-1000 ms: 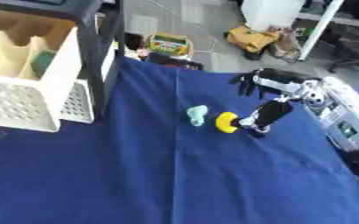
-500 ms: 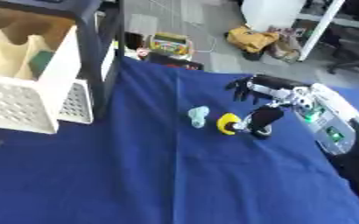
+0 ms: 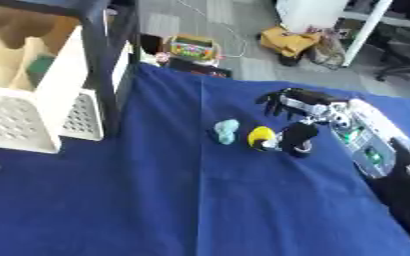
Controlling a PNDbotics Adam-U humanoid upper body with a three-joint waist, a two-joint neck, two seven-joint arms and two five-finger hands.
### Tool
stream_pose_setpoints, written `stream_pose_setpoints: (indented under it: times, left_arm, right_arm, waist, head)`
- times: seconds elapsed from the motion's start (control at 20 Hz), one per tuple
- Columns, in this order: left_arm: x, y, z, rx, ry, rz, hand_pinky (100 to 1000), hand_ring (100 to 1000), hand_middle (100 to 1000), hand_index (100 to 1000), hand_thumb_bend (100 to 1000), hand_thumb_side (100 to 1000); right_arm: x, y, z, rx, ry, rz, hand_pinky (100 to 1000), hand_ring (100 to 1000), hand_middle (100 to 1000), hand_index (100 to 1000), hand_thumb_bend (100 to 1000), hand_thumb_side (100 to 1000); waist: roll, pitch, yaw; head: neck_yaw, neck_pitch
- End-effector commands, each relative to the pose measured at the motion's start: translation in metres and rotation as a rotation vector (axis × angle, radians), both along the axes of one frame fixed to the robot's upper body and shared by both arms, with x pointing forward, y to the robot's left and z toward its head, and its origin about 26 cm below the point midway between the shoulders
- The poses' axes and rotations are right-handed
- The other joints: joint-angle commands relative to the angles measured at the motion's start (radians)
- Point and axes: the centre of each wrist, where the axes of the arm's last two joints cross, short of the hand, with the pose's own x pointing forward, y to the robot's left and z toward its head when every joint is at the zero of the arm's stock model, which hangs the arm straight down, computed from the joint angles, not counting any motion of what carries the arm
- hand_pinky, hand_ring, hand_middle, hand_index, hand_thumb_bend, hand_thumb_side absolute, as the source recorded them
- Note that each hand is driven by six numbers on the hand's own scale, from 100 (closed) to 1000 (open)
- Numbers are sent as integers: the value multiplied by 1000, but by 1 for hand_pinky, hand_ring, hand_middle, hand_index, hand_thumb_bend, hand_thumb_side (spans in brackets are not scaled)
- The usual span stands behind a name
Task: Pick up objects from table and place into drawer.
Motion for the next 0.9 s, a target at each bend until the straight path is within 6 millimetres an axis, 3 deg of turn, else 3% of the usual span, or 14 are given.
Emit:
stream_pose_setpoints:
  times: [0.05, 0.4, 0.6, 0.9]
  left_arm:
    - [-3, -2, 5, 5, -22, -9, 100, 100, 100, 783, 100, 1000]
    - [-3, -2, 2, 10, -14, -6, 100, 100, 100, 782, 100, 1000]
    - [-3, -2, 0, 15, -6, 0, 100, 100, 100, 782, 100, 1000]
    - [-4, -4, 0, 24, 5, -14, 100, 100, 100, 779, 100, 1000]
  right_arm:
    - [-5, -8, 11, -27, -16, -29, 633, 774, 727, 947, 475, 398]
    - [-5, -10, 9, -35, 5, -35, 626, 767, 682, 925, 467, 392]
    - [-16, -7, 16, -55, -38, -1, 621, 755, 611, 903, 472, 401]
    - [-25, 0, 18, -78, -75, 7, 593, 727, 590, 844, 462, 417]
  waist:
    - [10, -19, -2]
    - [14, -15, -7]
    - [17, -16, -15]
    - [15, -20, -20]
  head:
    - [-1, -16]
    - [1, -14]
    - [8, -6]
    - [5, -10]
